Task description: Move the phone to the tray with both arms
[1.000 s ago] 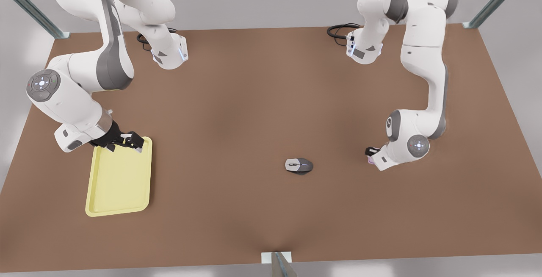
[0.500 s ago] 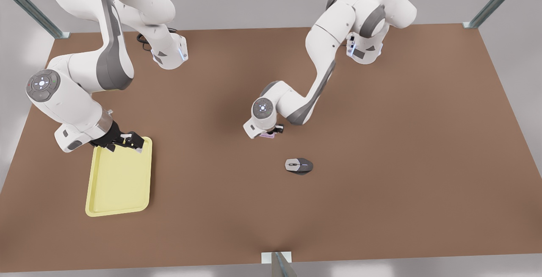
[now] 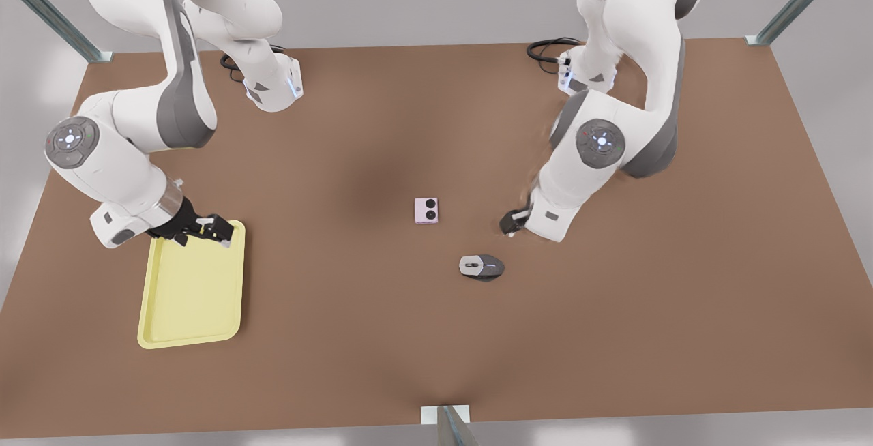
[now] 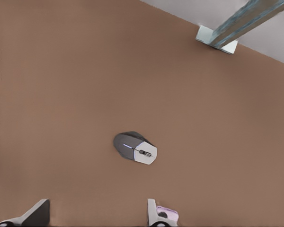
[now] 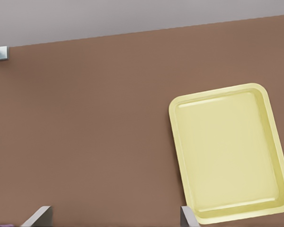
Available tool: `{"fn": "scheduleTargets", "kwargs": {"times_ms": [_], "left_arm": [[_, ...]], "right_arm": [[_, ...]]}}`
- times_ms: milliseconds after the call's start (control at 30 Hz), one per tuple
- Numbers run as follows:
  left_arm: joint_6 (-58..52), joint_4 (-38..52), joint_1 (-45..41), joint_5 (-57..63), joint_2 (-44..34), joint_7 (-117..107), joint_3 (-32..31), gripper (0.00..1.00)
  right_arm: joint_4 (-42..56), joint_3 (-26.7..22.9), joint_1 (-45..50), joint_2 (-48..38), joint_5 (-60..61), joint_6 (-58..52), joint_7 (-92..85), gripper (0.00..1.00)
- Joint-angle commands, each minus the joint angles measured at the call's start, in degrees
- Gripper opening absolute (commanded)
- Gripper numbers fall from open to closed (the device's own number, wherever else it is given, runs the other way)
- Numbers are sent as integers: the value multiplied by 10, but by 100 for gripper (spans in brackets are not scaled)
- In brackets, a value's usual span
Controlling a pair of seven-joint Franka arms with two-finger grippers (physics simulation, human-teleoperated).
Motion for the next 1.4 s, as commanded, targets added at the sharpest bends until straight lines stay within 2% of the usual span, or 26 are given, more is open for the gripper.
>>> {"fn": "scheduleTargets", "kwargs": {"times_ms": [0, 67, 133, 200, 367, 500, 600, 667, 767, 933, 1033, 1200, 1367], "left_arm": [[-235, -21, 71, 44, -61, 448, 9, 100], [-232, -36, 107, 47, -70, 479, 18, 100], [-183, -118, 109, 58, -122, 479, 28, 100], [-206, -108, 109, 67, -120, 473, 29, 100], [-177, -99, 109, 45, -93, 475, 28, 100], [-176, -99, 108, 37, -79, 475, 23, 100], [-166, -99, 106, 37, -74, 475, 23, 100], [-164, -99, 105, 37, -68, 475, 23, 100], [-155, -99, 104, 37, -62, 478, 23, 100], [-145, -99, 104, 37, -53, 479, 23, 100], [-144, -99, 104, 37, -53, 479, 23, 100], [-144, -99, 104, 35, -44, 481, 23, 100], [-148, -88, 104, 35, -70, 476, 23, 100]], "right_arm": [[9, 7, 18, 27, -2, 10, -5, 100], [14, 8, 98, 50, -8, -10, 0, 100], [14, 8, 192, 73, -14, -4, 8, 100], [9, 7, 276, 107, -21, 11, 139, 100], [11, 8, 373, 178, -14, 86, 410, 100], [44, 7, 388, 239, -28, 99, 523, 100], [42, 7, 389, 273, -36, 178, 528, 100], [34, 7, 382, 283, 8, 197, 445, 100], [-7, 7, 371, 283, 44, 264, 409, 100], [-9, 7, 369, 304, 53, 265, 362, 100], [-15, 7, 373, 318, -1, 264, 348, 100], [-38, 6, 375, 316, -21, 261, 322, 100], [-36, 6, 386, 319, -20, 265, 322, 100]]}}
